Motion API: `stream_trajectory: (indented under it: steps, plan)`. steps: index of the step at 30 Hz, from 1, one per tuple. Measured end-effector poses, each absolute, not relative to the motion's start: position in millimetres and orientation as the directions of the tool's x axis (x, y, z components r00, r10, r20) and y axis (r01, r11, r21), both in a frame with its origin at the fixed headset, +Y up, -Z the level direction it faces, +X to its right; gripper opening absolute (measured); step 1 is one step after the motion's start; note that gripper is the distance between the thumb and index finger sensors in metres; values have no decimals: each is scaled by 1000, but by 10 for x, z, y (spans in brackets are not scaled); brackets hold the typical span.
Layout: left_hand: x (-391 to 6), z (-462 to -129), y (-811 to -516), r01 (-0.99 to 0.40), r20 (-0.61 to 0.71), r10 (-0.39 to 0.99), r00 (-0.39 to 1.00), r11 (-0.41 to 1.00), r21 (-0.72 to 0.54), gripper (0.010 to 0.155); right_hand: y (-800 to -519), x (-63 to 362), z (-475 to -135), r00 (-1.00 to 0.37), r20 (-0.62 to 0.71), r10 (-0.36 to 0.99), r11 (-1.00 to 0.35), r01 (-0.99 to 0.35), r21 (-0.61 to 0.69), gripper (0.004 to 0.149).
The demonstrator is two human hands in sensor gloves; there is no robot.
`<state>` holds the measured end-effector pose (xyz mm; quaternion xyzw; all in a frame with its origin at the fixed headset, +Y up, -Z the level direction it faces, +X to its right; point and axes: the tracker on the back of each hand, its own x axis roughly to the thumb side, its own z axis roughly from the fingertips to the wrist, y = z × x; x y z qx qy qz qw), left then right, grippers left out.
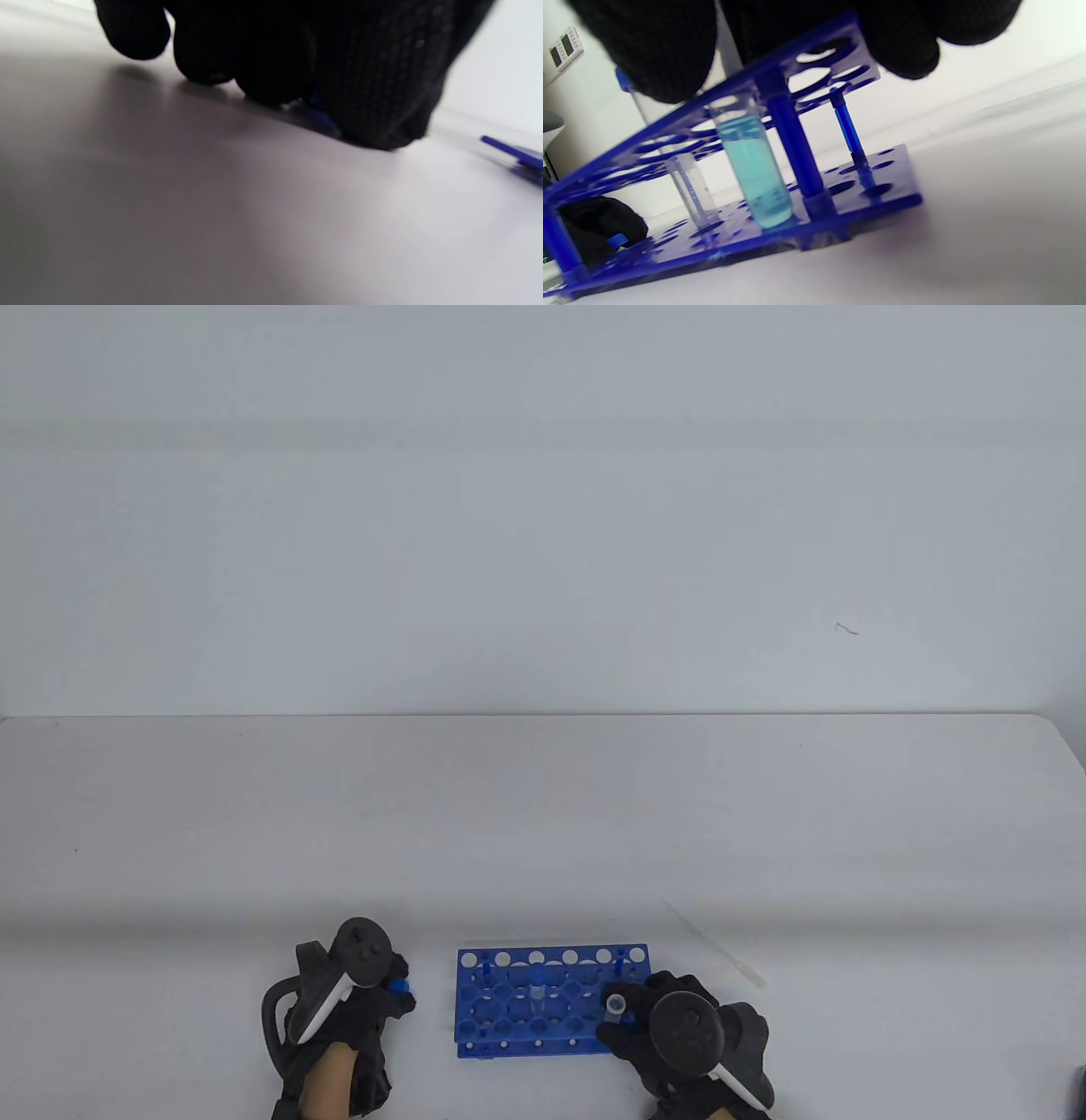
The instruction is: Press a plastic transfer pipette bulb to move liquid between test tubes
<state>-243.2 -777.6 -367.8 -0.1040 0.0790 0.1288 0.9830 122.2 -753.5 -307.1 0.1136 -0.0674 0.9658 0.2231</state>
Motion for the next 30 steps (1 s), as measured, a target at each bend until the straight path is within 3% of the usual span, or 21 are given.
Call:
stream_trajectory:
  steps: [12, 17, 21, 25, 30]
  plan:
    - [-2453, -3670, -7768, -281, -171, 248, 954, 937, -209, 58, -7539, 1224, -3073, -875, 248, 417, -891, -447, -80, 49]
    - [-2469, -3661, -7594, -338, -159, 310, 937, 922, -190, 74, -7542, 1224, -3073, -874, 249, 418, -891, -448, -78, 49]
    - [-2402, -3612, -7285, -510, -46, 509, 860, 850, -131, 82, -7543, 1224, -3074, -874, 250, 418, -891, -448, -77, 49]
    - [-2179, -3577, -7127, -658, 125, 687, 716, 724, -208, 92, -7543, 1225, -3074, -874, 250, 418, -891, -448, -77, 49]
    - [-1769, -3537, -7129, -618, 232, 679, 697, 732, -285, 96, -7543, 1225, -3074, -874, 250, 418, -891, -448, -77, 49]
